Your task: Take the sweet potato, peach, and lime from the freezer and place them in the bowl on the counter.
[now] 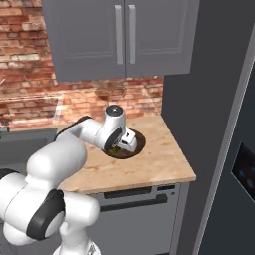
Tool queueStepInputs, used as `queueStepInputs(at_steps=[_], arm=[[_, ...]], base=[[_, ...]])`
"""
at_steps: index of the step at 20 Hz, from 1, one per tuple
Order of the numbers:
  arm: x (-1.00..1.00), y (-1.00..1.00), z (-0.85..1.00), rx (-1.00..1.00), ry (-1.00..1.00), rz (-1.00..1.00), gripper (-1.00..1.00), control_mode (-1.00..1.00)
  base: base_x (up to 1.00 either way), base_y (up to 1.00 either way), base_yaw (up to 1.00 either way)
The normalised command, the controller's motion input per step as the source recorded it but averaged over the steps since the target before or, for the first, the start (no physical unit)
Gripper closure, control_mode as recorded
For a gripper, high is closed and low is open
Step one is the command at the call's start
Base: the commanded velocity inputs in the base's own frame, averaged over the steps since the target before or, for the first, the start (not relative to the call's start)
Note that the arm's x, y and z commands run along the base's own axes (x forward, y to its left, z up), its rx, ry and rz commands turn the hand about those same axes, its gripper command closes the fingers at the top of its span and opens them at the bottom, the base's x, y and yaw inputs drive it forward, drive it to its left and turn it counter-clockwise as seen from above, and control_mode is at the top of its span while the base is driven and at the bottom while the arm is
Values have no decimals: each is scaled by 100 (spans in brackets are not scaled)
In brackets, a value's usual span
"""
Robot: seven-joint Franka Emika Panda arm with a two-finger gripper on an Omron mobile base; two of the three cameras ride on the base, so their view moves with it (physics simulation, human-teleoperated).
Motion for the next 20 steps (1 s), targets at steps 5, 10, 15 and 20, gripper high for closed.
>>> queueStepInputs(at_steps=[5,10,15,20], arm=[[33,0,-18,0,0,0,100,-100],[40,0,-18,0,0,0,100,-100],[33,0,-9,0,0,0,100,-100],[30,0,-13,0,0,0,100,-100]], base=[[0,0,0],[0,0,0],[0,0,0],[0,0,0]])
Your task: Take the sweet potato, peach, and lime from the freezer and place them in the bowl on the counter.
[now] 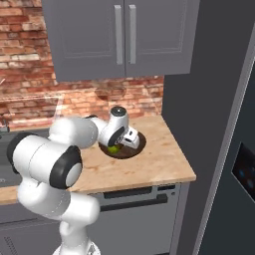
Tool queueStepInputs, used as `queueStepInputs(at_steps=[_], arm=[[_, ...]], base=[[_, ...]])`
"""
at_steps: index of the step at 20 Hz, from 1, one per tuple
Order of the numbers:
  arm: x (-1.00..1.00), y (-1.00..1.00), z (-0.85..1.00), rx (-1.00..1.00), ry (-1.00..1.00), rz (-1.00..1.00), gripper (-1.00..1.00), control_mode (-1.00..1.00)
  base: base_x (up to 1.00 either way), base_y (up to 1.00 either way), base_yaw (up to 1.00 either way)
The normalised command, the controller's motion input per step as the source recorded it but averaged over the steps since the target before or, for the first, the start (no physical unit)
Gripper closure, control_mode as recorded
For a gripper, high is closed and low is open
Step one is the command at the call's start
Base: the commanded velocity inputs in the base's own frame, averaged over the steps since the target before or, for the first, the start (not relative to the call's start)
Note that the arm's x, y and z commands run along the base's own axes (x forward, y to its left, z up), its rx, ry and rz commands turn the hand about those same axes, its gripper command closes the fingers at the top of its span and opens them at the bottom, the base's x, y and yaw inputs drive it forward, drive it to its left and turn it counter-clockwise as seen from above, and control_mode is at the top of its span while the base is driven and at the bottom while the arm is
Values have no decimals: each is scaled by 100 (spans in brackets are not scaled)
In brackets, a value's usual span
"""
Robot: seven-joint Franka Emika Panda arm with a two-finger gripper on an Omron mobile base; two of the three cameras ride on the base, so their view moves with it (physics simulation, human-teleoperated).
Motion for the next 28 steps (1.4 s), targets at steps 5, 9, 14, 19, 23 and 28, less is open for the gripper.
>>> queueStepInputs(at_steps=[5,9,14,19,23,28], arm=[[19,1,-20,0,-1,0,100,-100],[15,0,-17,0,-3,0,100,-100],[6,0,-17,0,-6,0,100,-100],[7,0,-22,0,-3,0,100,-100],[6,8,-28,0,0,0,-100,-100],[19,1,-5,0,1,0,-100,-100]], base=[[0,0,0],[0,0,0],[0,0,0],[0,0,0],[0,0,0],[0,0,0]])
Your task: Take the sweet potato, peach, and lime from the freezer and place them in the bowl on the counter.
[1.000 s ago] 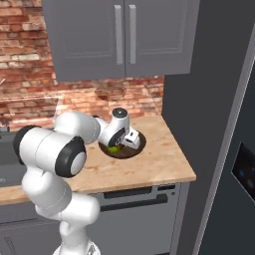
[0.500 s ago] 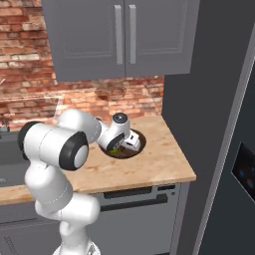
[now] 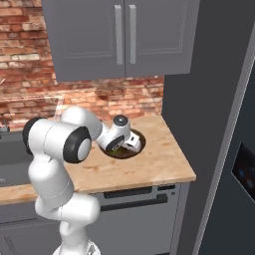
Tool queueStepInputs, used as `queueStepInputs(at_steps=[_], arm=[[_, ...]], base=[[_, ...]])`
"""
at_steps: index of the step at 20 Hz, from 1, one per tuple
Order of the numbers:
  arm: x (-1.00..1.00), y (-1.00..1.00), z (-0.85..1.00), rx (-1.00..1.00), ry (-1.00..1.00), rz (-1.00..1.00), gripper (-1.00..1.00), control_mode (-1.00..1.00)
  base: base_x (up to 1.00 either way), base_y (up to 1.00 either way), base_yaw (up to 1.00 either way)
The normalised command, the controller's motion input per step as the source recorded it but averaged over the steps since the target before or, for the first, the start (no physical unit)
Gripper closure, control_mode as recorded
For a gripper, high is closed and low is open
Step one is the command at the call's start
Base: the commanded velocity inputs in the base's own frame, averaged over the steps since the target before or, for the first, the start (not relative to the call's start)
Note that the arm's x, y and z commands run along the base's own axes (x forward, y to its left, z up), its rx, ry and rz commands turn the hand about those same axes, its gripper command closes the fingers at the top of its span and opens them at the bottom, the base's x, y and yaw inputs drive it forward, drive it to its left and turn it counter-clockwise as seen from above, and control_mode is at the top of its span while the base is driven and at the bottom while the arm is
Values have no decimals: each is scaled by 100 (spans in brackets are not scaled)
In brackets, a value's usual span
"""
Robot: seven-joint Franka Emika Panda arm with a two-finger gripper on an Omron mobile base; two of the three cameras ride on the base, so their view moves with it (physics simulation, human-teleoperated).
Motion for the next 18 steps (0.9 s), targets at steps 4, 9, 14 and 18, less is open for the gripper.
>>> queueStepInputs(at_steps=[4,9,14,18], arm=[[28,0,0,0,3,0,-100,-100],[9,0,0,0,1,0,-100,-100],[-20,0,2,0,-3,0,-100,-100],[-52,0,29,0,-12,0,-100,-100]], base=[[0,0,0],[0,0,0],[0,0,0],[0,0,0]])
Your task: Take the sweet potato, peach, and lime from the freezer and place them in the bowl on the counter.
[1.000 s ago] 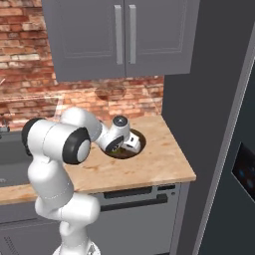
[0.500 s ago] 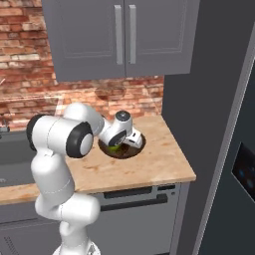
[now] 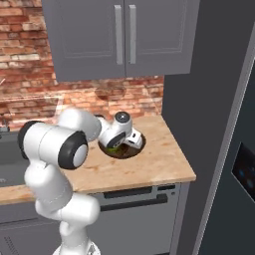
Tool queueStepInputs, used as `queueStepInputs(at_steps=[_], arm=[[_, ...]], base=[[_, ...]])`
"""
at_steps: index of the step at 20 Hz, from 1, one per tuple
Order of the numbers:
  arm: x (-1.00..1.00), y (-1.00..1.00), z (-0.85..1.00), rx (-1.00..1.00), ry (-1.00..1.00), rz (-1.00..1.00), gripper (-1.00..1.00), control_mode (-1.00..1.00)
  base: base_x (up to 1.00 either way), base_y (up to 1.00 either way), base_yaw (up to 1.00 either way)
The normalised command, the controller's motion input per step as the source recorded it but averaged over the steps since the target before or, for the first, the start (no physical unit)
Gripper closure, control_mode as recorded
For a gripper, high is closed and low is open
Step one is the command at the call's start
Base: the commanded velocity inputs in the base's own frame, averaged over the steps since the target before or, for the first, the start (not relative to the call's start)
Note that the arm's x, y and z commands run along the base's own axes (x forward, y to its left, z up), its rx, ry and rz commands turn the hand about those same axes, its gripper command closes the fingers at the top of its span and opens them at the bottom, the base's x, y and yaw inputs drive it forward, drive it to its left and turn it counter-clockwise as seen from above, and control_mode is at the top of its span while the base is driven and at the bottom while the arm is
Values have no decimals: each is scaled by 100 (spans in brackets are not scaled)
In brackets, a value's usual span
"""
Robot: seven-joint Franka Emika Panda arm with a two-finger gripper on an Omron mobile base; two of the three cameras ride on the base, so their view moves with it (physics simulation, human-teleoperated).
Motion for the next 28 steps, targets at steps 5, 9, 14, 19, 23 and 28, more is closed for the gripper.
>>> queueStepInputs(at_steps=[5,9,14,19,23,28], arm=[[-64,0,64,0,-3,0,-100,-100],[-69,0,78,-2,0,0,-100,-100],[-68,0,90,-7,8,0,-100,-100],[-70,0,87,-5,16,0,-100,-100],[-65,8,66,0,9,0,-100,-100],[-46,31,40,0,4,0,-100,-100]], base=[[0,0,0],[0,0,0],[0,0,0],[0,0,0],[0,0,0],[0,0,0]])
